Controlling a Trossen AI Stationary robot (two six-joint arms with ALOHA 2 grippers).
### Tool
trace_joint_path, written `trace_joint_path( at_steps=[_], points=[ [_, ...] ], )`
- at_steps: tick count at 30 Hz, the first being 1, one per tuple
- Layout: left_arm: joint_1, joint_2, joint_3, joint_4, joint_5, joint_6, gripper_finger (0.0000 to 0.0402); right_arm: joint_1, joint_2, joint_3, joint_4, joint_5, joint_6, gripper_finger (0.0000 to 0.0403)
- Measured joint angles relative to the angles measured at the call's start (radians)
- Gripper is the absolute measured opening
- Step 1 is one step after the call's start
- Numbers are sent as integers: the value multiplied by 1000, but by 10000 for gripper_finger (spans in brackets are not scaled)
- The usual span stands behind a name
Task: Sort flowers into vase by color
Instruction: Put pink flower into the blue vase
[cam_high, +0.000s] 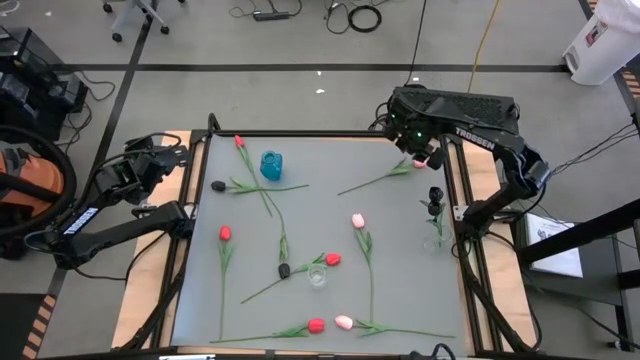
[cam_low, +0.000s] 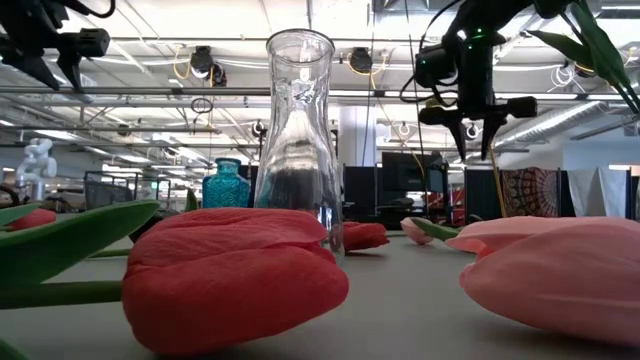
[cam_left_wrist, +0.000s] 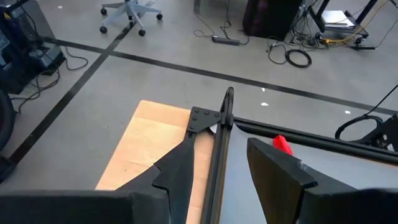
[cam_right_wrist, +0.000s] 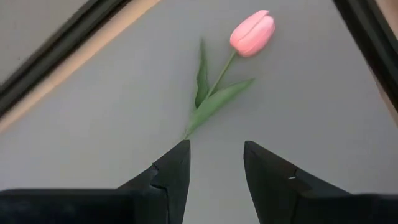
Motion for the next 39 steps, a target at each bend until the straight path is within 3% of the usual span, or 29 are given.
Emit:
trace_joint_path(
  at_steps=[11, 21, 26, 32, 39],
  points=[
    [0, 0, 0, 0, 0, -3, 157, 0, 61, 0, -16, 4, 7, 141],
    [0, 0, 0, 0, -4, -4, 157, 0, 218, 0, -1, -103, -18, 141],
    [0, 0, 0, 0, 3, -4, 157, 0, 266, 0, 35, -102, -25, 141],
    [0, 0, 0, 1, 11, -5, 157, -22, 291, 0, 142, -101, -40, 141],
    [0, 0, 0, 1, 11, -5, 157, -78, 290, -37, 144, -104, -78, 141]
  ],
)
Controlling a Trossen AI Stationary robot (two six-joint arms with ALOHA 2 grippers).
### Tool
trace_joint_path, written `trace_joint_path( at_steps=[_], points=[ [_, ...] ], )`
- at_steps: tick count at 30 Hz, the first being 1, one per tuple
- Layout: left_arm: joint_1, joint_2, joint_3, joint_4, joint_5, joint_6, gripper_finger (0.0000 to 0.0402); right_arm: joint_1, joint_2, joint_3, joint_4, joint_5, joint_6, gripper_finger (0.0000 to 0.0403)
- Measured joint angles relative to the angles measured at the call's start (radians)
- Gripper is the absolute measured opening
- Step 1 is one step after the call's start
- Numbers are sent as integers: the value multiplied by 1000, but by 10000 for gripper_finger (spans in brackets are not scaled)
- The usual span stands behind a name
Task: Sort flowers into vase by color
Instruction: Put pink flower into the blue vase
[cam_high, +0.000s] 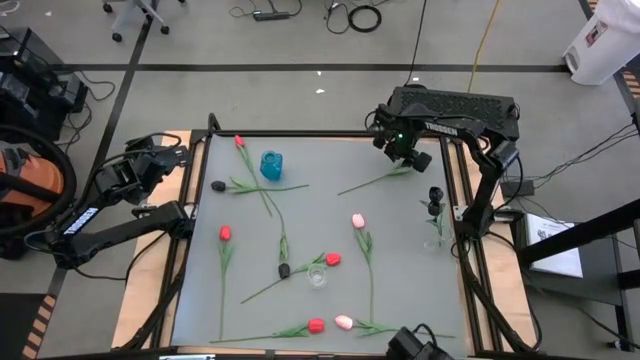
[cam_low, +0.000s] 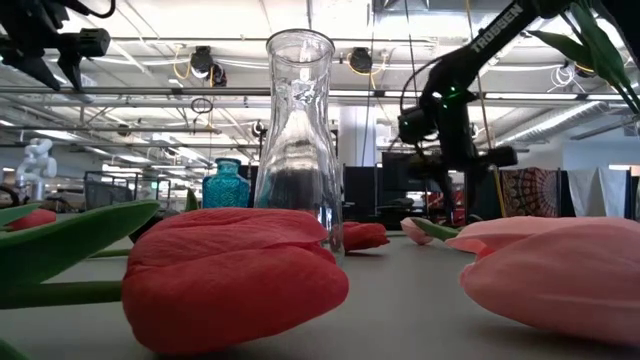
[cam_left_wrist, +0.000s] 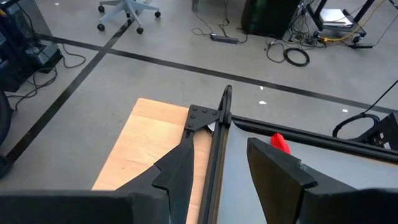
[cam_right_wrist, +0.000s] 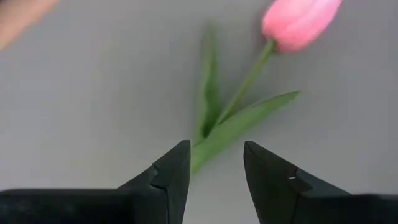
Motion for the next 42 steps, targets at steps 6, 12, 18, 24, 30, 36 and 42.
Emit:
trace_joint_path(
  at_steps=[6, 12, 18, 24, 30, 36, 42],
  points=[
    [0, 0, 0, 0, 0, -1, 157, -30, -8, -100, 63, -91, -54, 141],
    [0, 0, 0, 9, 0, 0, 157, -30, -23, -156, 182, -107, -71, 141],
    [0, 0, 0, 53, 1, -1, 157, -30, -23, -209, 277, -135, -40, 141],
    [0, 0, 0, 71, 5, 0, 157, -28, -23, -211, 343, -149, -33, 141],
    [0, 0, 0, 84, 7, 0, 157, -26, -23, -211, 360, -128, -33, 141],
    [0, 0, 0, 84, 26, 0, 157, -27, -23, -211, 395, -118, -33, 141],
    [0, 0, 0, 83, 26, 0, 157, -23, -23, -211, 474, -145, -33, 141]
  ],
)
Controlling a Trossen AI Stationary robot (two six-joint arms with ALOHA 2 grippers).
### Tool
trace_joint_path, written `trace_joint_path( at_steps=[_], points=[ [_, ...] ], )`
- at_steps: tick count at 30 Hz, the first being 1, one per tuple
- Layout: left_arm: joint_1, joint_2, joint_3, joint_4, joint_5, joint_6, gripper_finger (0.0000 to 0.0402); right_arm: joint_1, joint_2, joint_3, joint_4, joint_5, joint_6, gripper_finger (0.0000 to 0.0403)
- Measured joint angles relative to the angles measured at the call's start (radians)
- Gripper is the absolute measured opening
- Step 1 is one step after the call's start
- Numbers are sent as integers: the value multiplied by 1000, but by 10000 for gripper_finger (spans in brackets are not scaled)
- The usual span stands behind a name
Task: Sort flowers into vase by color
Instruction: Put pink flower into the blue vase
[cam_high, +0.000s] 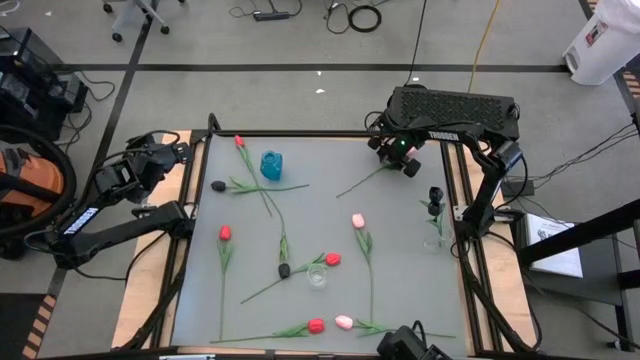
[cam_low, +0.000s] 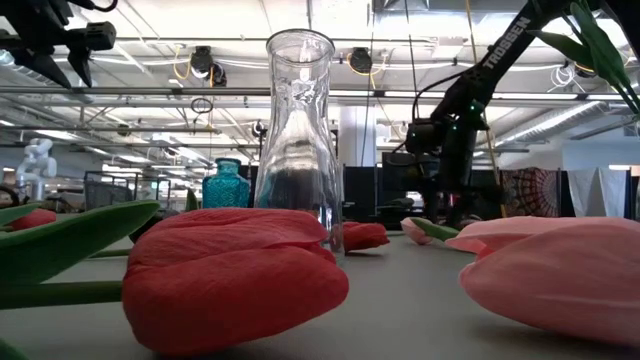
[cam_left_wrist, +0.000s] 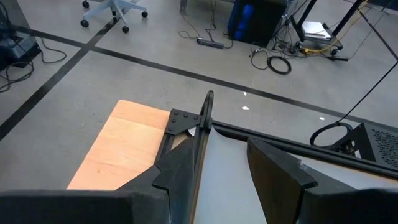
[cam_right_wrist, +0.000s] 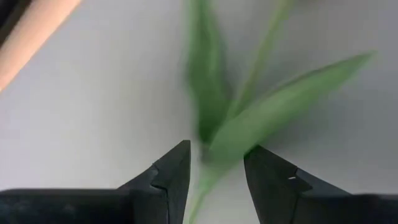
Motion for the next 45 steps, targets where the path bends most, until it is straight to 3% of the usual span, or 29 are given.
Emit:
trace_joint_path(
  at_steps=[18, 23, 33, 45],
  points=[
    [0, 0, 0, -1, 0, 0, 157, 18, 0, 0, -25, 22, 12, 138],
    [0, 0, 0, 0, 0, 0, 157, 18, 0, 0, -25, 22, 7, 108],
    [0, 0, 0, -1, 25, 0, 157, 18, 0, 0, -26, 23, -3, 11],
    [0, 0, 0, -1, 27, 1, 157, 18, 0, 0, -25, 21, -68, 3]
  ],
)
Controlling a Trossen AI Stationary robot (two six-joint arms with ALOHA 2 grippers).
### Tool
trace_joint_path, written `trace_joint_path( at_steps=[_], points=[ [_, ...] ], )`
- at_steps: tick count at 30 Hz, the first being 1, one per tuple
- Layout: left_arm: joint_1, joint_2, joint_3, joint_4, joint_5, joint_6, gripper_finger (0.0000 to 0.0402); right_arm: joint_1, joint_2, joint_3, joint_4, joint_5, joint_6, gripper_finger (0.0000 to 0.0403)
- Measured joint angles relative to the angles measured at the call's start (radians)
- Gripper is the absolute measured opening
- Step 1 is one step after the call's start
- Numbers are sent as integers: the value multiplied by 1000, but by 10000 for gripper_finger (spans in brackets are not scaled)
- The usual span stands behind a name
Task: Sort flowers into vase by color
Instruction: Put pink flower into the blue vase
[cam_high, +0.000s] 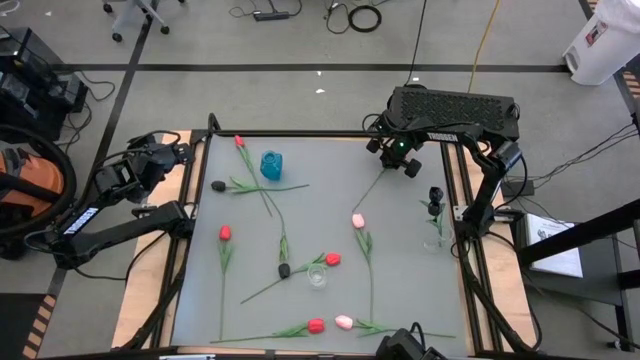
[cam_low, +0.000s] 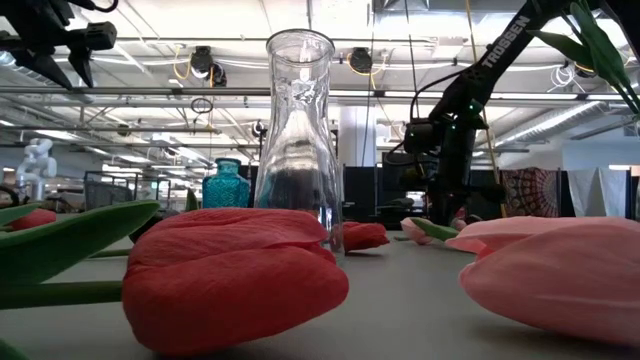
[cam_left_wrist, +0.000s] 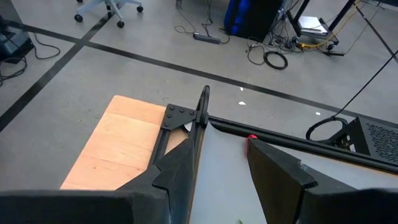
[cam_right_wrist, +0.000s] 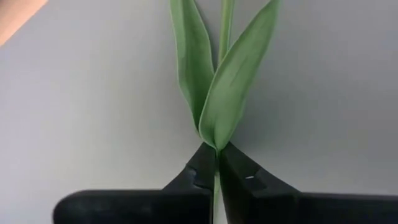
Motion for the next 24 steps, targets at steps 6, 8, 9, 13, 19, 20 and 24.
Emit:
trace_joint_path(
  at_steps=[6, 8, 9, 13, 19, 20, 24],
  points=[
    [0, 0, 0, 0, 0, 0, 157, 3, -12, 0, 13, -9, -36, 3],
    [0, 0, 0, 0, 0, 0, 157, 4, -27, 0, 38, -9, -55, 3],
    [0, 0, 0, 0, 0, 0, 157, 4, -36, 0, 45, -9, -67, 3],
    [0, 0, 0, 0, 0, 0, 157, 4, -77, 0, 73, -8, -98, 4],
    [0, 0, 0, 0, 0, 0, 157, 4, -148, 0, 138, -2, -137, 4],
    [0, 0, 0, 0, 0, 0, 157, 4, -159, 0, 152, -2, -139, 4],
    [0, 0, 0, 0, 0, 0, 157, 4, -207, 0, 216, -4, -161, 4]
  ],
)
